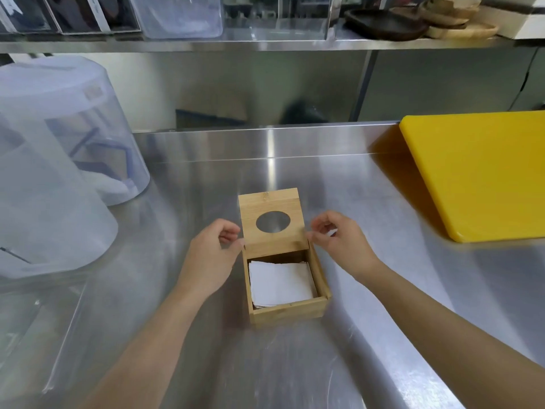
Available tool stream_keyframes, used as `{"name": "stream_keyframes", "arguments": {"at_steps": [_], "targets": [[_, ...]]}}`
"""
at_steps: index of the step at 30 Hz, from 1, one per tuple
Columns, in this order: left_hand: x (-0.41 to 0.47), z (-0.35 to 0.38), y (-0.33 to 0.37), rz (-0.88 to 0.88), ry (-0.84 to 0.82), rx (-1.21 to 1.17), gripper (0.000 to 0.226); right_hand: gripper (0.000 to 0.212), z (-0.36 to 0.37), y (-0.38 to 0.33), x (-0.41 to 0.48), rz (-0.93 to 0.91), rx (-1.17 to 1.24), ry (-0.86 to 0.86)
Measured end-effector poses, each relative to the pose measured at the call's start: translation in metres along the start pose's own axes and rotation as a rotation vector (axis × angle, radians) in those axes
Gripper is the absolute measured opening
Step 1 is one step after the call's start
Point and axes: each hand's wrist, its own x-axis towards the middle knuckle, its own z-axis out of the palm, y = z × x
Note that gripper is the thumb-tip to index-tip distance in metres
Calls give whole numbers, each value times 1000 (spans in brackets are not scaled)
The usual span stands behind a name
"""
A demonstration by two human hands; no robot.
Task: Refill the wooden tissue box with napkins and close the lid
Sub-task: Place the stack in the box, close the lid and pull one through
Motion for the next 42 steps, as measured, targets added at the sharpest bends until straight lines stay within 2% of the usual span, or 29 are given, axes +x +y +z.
{"name": "stream_keyframes", "arguments": {"at_steps": [3, 6, 9, 15, 23, 25, 28, 30, 32, 35, 38, 41, 42], "targets": [[7, 3, -5, -308, -20, -278, 28, 34, -1, 1, 10, 204, 217, -62], [8, 10, -7, -452, -111, -396, 34, 37, 1, 4, 15, 297, 303, -146], [5, 18, -3, -483, -167, -477, 21, 26, 4, 6, 18, 326, 348, -181], [4, 26, -3, -503, -136, -602, 26, 17, 5, 9, 23, 347, 369, -211], [3, 23, -7, -494, -190, -663, 38, 29, 2, 10, 20, 244, 381, -280], [4, 25, -5, -497, -148, -662, 39, 35, 1, 12, 20, 214, 380, -288], [5, 30, -2, -505, -86, -639, 42, 28, 2, 15, 19, 202, 398, -279], [4, 32, -2, -496, -69, -632, 41, 26, 3, 18, 19, 216, 457, -266], [2, 30, -4, -498, -78, -654, 37, 37, 4, 17, 18, 254, 517, -250], [-1, 22, -10, -500, -165, -842, 40, 48, 3, 14, 14, 312, 593, -189], [0, 10, -17, -667, -115, -991, 28, 19, 0, 13, 10, 412, 688, -224], [-1, 8, -16, -784, -318, -966, 72, 48, -2, 13, 5, 491, 607, -385], [-3, 9, -10, -779, -387, -927, 74, 48, -2, 10, 3, 483, 592, -440]]}}
